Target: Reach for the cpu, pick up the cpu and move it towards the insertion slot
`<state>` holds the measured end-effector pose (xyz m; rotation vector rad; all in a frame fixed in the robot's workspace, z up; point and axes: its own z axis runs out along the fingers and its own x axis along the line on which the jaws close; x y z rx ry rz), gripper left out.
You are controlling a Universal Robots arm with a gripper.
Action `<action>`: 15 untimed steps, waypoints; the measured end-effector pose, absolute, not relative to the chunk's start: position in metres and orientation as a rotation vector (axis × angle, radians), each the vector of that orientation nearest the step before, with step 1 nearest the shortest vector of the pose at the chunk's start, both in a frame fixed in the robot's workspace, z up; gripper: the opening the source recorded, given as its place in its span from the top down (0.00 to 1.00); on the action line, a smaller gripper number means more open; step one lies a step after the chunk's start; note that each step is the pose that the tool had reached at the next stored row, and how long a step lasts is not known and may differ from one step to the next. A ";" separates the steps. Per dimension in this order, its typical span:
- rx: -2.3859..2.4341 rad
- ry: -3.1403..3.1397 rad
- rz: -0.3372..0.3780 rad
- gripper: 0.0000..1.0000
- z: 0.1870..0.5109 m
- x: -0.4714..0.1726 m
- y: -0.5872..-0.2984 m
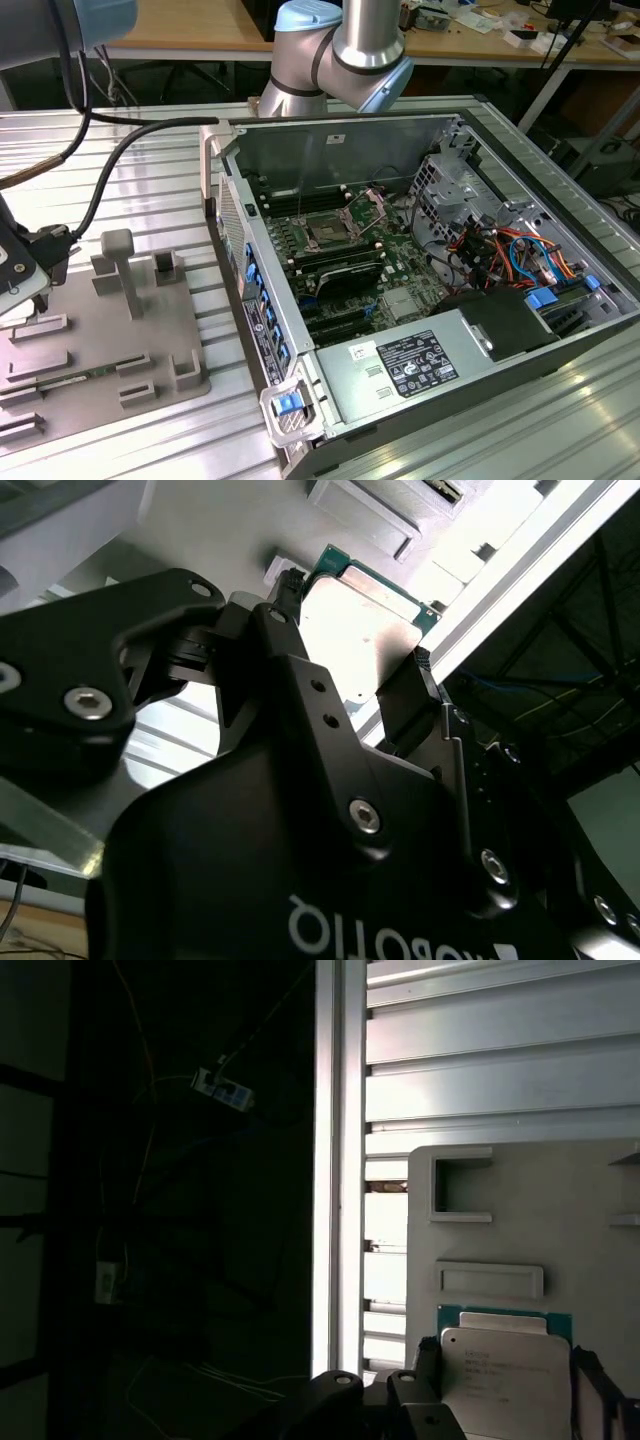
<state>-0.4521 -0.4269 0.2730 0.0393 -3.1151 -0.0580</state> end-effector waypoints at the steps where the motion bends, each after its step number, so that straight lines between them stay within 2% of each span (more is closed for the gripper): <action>1: 0.039 -3.115 -0.058 0.45 0.273 -0.452 -0.427; 15: 0.039 -3.116 -0.058 0.45 0.279 -0.452 -0.427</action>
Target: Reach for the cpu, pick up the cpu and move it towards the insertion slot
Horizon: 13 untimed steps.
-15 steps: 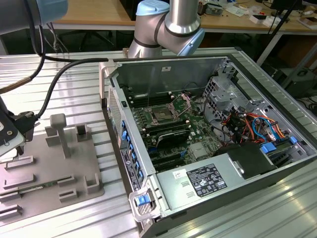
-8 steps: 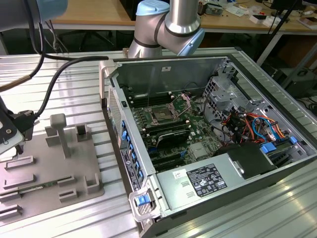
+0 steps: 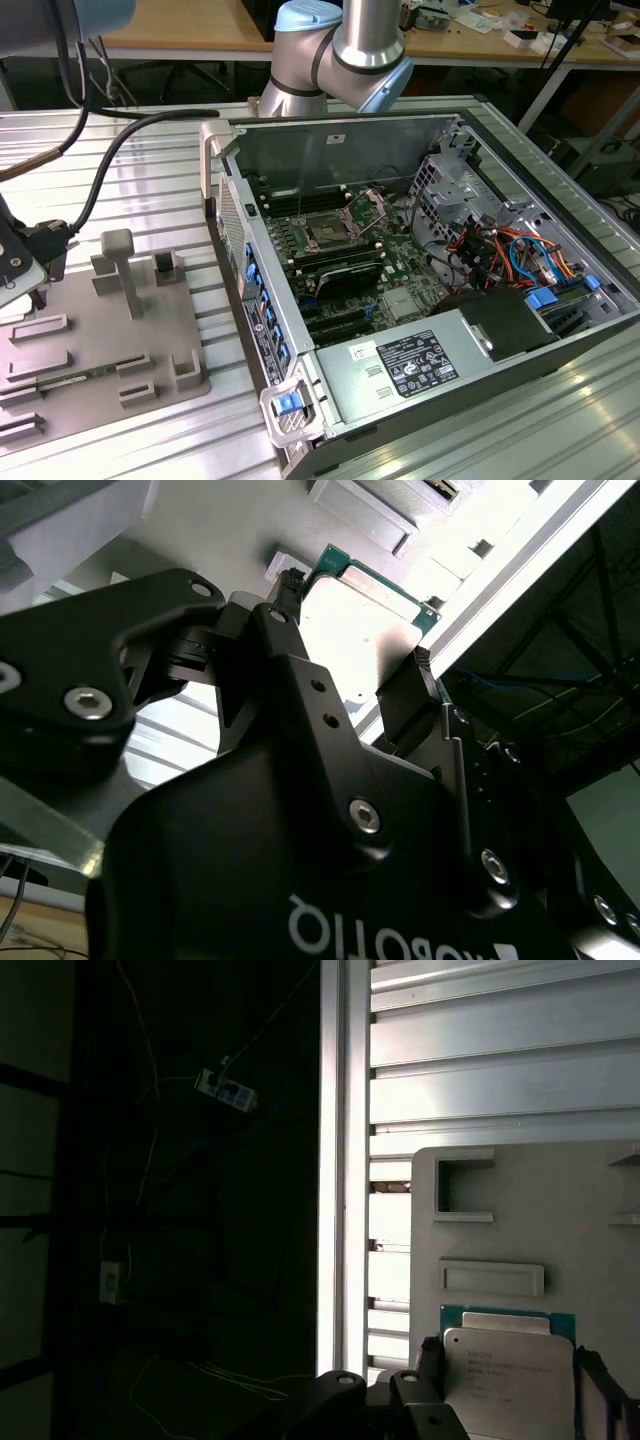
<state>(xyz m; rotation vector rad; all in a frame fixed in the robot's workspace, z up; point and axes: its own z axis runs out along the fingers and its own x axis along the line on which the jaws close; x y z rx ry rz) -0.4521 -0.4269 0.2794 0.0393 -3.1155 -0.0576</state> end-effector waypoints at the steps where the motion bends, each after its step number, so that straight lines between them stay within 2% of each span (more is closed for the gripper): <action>1: 0.039 -3.116 -0.058 0.45 0.280 -0.452 -0.427; 13: 0.039 -3.116 -0.058 0.45 0.285 -0.452 -0.427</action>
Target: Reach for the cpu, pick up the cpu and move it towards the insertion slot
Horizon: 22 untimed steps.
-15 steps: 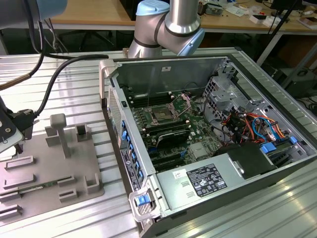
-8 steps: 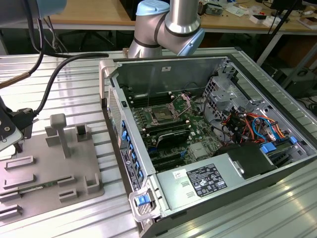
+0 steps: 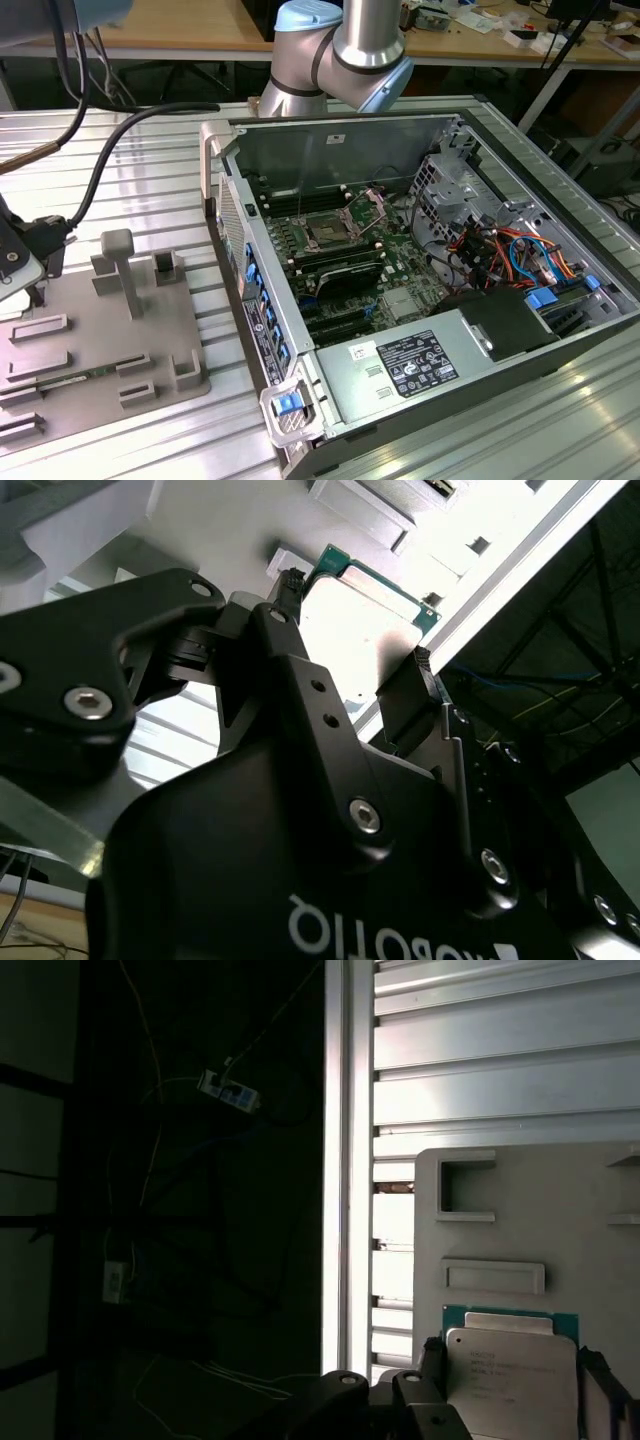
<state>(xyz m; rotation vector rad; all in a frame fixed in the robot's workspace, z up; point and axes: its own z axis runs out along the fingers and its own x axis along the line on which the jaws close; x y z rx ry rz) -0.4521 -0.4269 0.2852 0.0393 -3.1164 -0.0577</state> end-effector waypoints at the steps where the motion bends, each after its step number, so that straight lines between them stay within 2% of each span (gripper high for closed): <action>1: 0.039 -3.116 -0.058 0.45 0.286 -0.452 -0.427; 22: 0.039 -3.117 -0.058 0.45 0.294 -0.452 -0.427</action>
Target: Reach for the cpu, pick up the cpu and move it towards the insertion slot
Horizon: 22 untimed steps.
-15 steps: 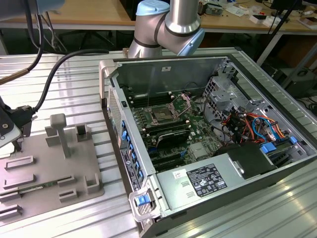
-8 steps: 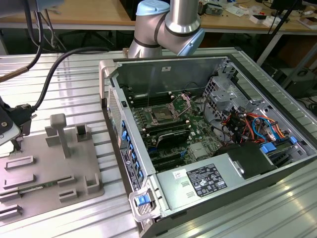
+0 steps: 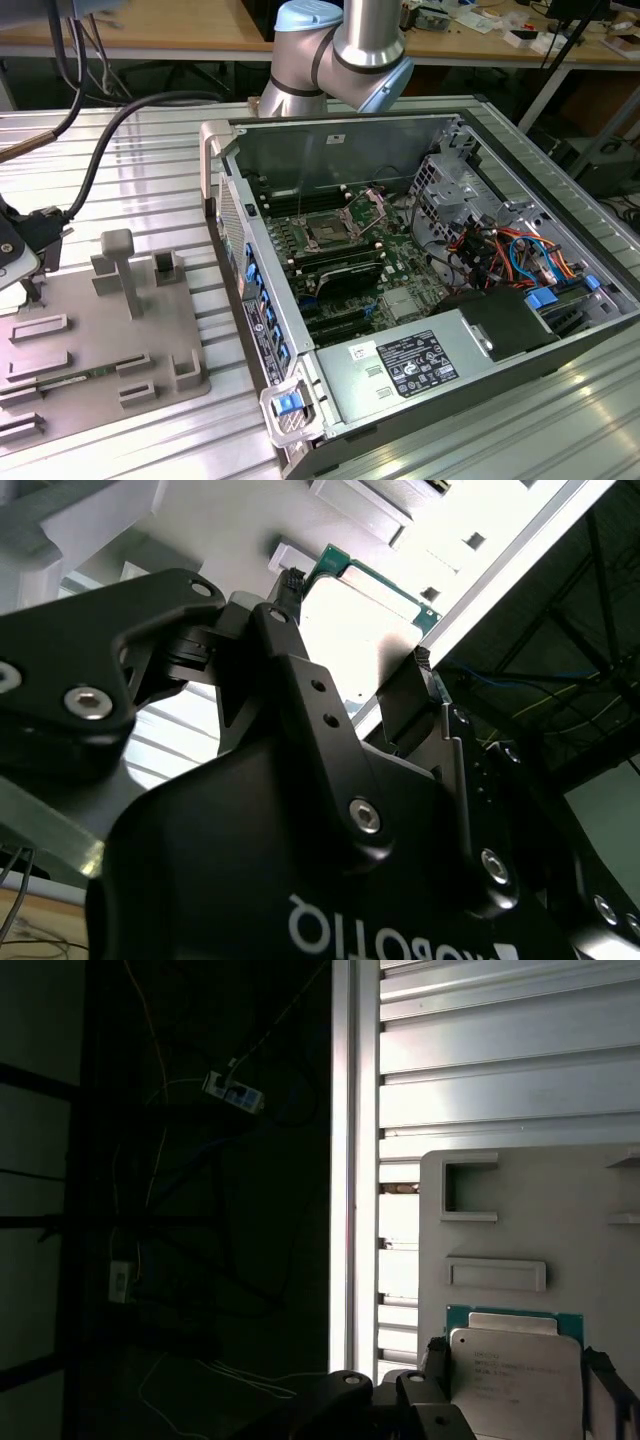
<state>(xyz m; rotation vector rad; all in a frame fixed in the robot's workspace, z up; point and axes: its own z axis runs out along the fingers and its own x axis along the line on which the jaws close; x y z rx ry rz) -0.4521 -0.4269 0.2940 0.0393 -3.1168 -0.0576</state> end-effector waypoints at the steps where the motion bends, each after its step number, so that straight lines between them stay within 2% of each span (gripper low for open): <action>1: 0.039 -3.117 -0.057 0.45 0.294 -0.452 -0.427; 22: 0.039 -3.117 -0.058 0.45 0.308 -0.452 -0.427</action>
